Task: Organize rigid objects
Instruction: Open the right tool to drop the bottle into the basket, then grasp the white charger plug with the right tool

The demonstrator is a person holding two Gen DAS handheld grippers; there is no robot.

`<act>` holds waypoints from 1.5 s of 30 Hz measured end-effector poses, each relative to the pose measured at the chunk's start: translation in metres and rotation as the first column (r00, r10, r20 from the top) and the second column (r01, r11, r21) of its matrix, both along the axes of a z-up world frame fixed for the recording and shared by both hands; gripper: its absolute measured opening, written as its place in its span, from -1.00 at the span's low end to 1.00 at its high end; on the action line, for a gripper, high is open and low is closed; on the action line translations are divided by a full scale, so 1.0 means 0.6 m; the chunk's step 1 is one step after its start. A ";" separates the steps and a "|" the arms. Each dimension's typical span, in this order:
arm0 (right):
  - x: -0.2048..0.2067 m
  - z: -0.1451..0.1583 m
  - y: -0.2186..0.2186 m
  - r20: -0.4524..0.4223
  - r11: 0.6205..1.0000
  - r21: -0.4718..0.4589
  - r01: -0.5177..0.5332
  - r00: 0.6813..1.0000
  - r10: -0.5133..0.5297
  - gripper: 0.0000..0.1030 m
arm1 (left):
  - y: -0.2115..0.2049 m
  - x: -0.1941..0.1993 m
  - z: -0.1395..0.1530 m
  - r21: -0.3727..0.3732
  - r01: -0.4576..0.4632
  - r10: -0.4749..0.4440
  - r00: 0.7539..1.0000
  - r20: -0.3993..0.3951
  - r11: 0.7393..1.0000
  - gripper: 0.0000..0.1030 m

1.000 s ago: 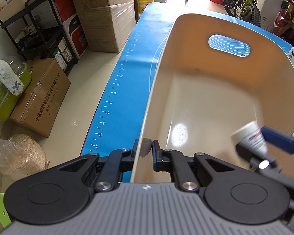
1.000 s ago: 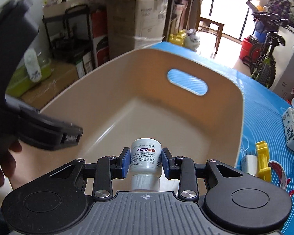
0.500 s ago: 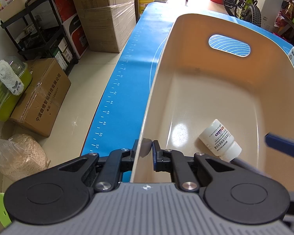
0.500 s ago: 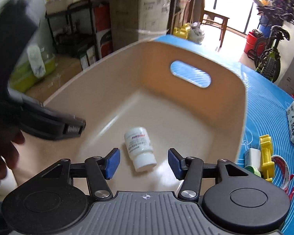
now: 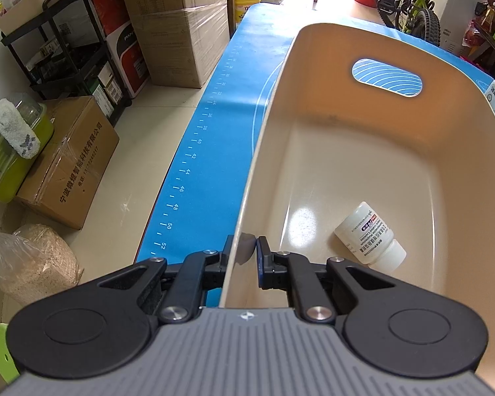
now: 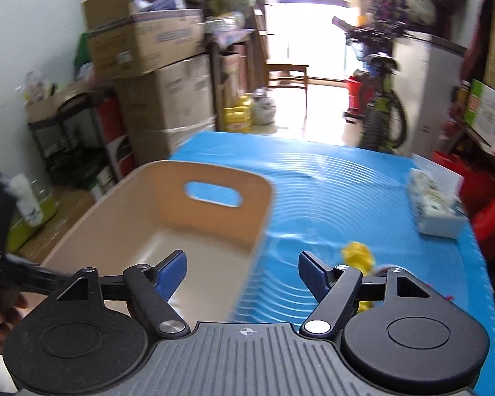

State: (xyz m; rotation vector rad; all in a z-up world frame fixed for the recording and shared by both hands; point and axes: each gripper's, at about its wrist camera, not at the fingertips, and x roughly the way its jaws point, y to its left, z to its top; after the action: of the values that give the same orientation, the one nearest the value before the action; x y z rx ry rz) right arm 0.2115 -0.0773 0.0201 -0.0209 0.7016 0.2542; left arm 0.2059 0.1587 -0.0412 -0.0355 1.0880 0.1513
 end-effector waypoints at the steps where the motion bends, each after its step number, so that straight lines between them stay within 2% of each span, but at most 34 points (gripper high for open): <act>1: 0.003 -0.001 -0.013 -0.003 1.000 0.000 0.019 1.000 -0.019 0.55 | 0.000 0.000 0.000 -0.001 0.000 0.000 1.000 0.000 1.000 -0.74; 7: 0.008 -0.022 -0.073 -0.020 0.993 -0.052 0.103 0.994 -0.104 0.55 | 0.001 -0.001 0.000 -0.008 -0.002 0.002 1.000 0.004 1.000 -0.74; 12: 0.017 -0.069 -0.096 -0.096 0.986 -0.090 0.137 0.985 -0.146 0.55 | 0.002 -0.002 0.000 -0.011 -0.003 0.003 1.000 0.005 1.000 -0.74; 19: 0.027 -0.120 -0.087 -0.201 0.990 -0.128 0.065 0.975 -0.091 0.53 | 0.002 0.000 0.000 -0.009 -0.002 0.002 1.000 0.005 1.000 -0.74; 25: 0.031 -0.148 -0.080 -0.268 0.990 -0.141 0.014 0.962 -0.052 0.27 | 0.002 0.000 0.000 -0.009 -0.002 0.002 1.000 0.005 1.000 -0.74; 33: 0.031 -0.163 -0.081 -0.290 0.995 -0.098 -0.013 0.957 -0.017 0.07 | 0.002 0.000 0.000 -0.007 -0.002 0.002 1.000 0.005 1.000 -0.74; 45: 0.033 -0.180 -0.060 -0.275 0.987 -0.160 -0.027 0.961 -0.018 -0.03 | 0.002 0.001 -0.001 -0.003 -0.001 0.001 1.000 0.004 1.000 -0.73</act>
State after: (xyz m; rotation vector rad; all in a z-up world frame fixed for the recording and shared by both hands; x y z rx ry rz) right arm 0.2310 -0.1130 -0.0879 -0.1450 0.9996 0.2057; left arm 0.2064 0.1597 -0.0419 -0.0389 1.0846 0.1502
